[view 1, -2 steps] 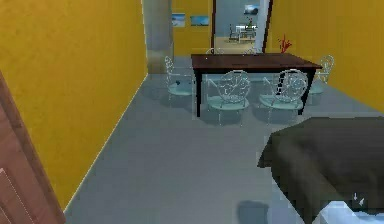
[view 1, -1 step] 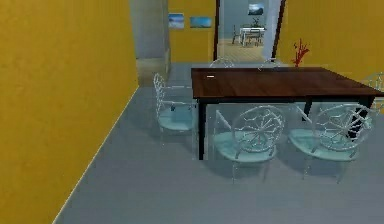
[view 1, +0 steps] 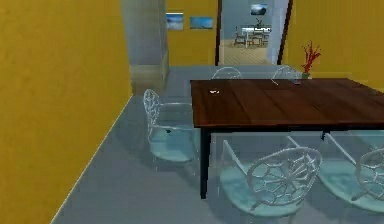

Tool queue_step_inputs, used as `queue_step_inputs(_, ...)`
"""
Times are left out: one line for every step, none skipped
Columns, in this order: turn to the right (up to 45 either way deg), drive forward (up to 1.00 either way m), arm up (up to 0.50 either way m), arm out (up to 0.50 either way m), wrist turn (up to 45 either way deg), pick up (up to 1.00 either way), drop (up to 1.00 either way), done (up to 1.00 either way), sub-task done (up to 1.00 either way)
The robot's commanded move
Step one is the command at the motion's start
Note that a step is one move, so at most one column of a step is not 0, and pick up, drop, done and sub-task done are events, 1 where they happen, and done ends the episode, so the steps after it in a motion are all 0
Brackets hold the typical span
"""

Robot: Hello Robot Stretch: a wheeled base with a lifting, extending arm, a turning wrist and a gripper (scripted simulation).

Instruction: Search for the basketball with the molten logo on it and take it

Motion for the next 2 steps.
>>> queue_step_inputs(27.0, 0.0, 0.0, 0.0, 0.0, 0.0, 0.0, 0.0, 0.0)
queue_step_inputs(0.0, 0.5, 0.0, 0.0, 0.0, 0.0, 0.0, 0.0, 0.0)
